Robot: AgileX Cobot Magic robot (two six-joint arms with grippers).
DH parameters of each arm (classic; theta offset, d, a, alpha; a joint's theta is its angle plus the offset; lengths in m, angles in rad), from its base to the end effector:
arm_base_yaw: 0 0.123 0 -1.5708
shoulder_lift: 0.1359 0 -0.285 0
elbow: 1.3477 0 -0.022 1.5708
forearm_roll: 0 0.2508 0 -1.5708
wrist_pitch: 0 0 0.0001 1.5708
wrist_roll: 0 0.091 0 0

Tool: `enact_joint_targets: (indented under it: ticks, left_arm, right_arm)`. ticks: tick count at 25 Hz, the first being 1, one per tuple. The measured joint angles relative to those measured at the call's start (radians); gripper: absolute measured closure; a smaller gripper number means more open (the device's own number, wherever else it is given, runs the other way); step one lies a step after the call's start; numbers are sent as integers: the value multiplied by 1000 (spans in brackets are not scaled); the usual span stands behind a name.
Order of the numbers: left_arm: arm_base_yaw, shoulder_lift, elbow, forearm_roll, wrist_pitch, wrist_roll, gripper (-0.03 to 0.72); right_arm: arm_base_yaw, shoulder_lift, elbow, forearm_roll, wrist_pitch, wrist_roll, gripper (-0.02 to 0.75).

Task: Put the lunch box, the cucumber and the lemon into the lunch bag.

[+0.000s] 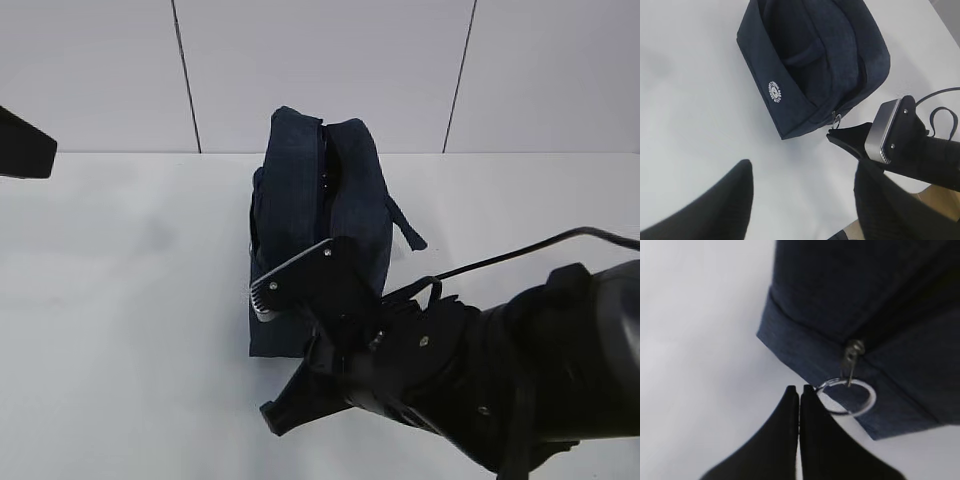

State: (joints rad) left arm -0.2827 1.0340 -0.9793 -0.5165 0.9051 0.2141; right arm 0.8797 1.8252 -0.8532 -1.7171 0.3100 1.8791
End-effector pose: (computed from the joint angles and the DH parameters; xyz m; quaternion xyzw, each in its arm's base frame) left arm 0.1792 -0.0889 0.3551 0.1463 0.9002 -0.2539 0.3222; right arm 0.2394 0.2462 0.1420 -0.2760 0.8821 0.0511 0.3782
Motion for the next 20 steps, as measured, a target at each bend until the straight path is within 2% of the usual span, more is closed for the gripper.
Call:
enact_joint_targets:
  ticks: [20]
  left_arm:
    - [0, 0, 0, -2, 0, 0, 239]
  right_arm:
    - [0, 0, 13, 2, 92, -34, 717]
